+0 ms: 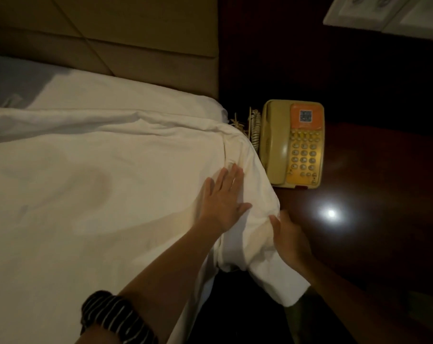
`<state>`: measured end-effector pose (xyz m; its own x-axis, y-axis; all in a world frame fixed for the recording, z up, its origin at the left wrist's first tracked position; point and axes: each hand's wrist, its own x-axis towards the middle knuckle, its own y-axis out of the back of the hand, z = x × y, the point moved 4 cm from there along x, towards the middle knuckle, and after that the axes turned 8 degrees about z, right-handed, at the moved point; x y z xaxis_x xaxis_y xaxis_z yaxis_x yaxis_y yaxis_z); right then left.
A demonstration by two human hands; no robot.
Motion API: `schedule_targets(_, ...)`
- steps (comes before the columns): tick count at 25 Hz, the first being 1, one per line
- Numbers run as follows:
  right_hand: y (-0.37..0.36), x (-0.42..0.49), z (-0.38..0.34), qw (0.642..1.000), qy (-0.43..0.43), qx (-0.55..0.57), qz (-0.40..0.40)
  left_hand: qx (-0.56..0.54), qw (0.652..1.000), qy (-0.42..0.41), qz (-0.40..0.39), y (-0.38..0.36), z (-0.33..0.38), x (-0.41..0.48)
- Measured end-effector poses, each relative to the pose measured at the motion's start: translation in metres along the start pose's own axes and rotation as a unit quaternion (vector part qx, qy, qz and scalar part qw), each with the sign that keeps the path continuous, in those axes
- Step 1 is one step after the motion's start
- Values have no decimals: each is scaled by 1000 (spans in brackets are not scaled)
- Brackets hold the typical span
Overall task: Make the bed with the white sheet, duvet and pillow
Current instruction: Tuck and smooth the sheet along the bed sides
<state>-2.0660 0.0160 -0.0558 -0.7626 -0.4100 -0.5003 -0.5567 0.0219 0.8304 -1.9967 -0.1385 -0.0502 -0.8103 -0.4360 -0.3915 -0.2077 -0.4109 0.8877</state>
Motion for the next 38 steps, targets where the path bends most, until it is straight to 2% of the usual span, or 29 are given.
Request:
schedule_targets(3,26,-15,-1,998,31,52,31,-65,998,15,-2,-5,11,-20)
schedule_targets(4,36,-16,1,997,43,55,31,-77,997,16,20,-5,19,-31)
schedule_targets(7,60,4,19,994,60,89,-29,-106,989,30,99,-9,42,-58)
schedule_targets(9,80,28,39,989,77,118,-54,-151,985,57,64,-14,60,-58)
schedule_targets(13,143,56,74,977,175,113,-50,-189,975,117,23,-12,131,-47)
schedule_targets(18,218,76,66,951,274,133,-52,-204,958,186,82,12,210,-53)
schedule_targets(21,241,72,43,945,265,173,-81,-154,944,239,167,14,227,-86)
schedule_targets(26,248,72,35,949,241,179,-100,-111,935,309,134,-17,247,-101)
schedule_targets(32,255,67,55,943,225,217,-117,-136,871,450,144,-41,253,-104)
schedule_targets(37,262,44,56,931,264,227,-105,-106,855,461,212,-50,268,-157)
schedule_targets(38,261,39,56,926,275,234,-110,-127,846,467,222,-48,272,-169)
